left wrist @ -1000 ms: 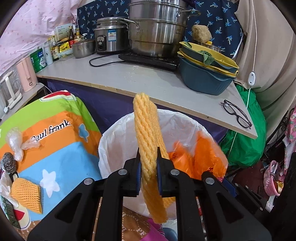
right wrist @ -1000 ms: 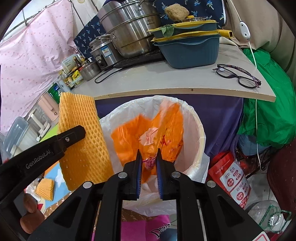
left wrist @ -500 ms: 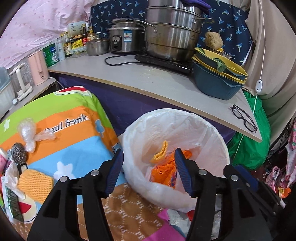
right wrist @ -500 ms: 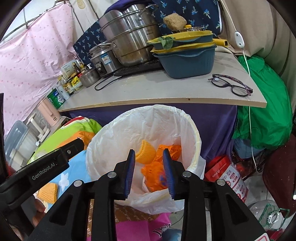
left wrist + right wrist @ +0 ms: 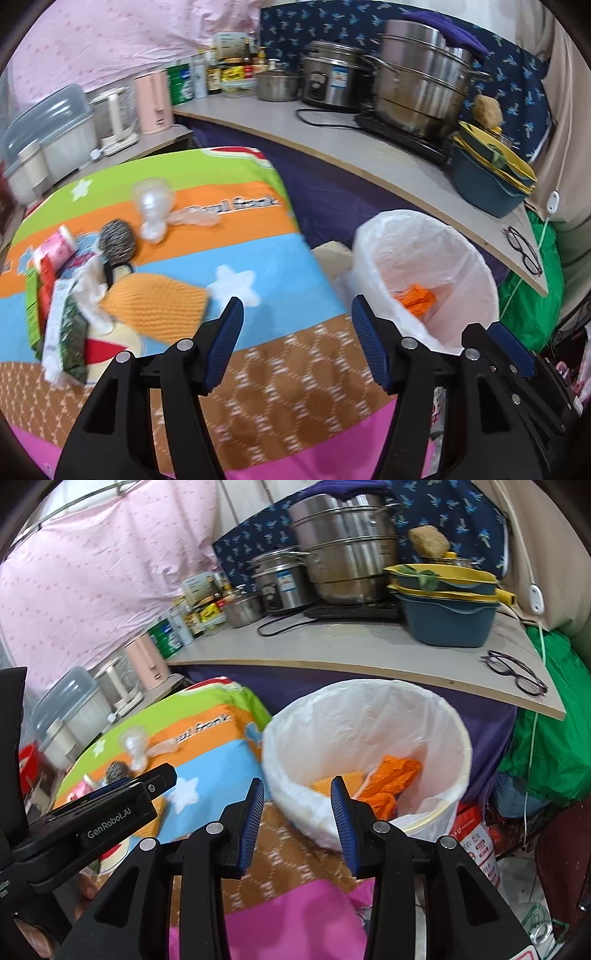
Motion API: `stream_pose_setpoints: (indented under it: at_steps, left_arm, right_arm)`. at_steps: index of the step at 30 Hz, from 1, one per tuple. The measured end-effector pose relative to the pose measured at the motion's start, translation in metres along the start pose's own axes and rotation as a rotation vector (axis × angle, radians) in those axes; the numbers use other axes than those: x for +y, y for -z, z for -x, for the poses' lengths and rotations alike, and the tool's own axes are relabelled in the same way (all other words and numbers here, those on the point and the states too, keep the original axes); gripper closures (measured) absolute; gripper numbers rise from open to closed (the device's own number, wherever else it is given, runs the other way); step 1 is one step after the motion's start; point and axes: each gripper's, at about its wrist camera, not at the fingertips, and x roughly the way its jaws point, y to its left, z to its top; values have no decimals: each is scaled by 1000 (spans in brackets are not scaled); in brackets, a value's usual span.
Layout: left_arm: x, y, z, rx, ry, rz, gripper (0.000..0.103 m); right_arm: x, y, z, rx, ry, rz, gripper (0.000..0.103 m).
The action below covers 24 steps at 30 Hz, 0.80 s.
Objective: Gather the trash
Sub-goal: 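Return both tools to the table and close the left tool on the white tube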
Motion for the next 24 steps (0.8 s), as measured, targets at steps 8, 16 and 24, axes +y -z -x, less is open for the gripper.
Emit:
stream_pose_setpoints:
  at_steps: [8,16,24]
  left_arm:
    - [60,20,23,-5,-98,93,38]
    - [127,40,41,0,-184,213,32]
    - [186,60,48,16,-270,322,26]
  right_arm:
    - [48,17,-2,52,-67,75,65]
    - [92,32,-15,114,-138,134,65]
    - [130,43,-43,182,-199,158,61]
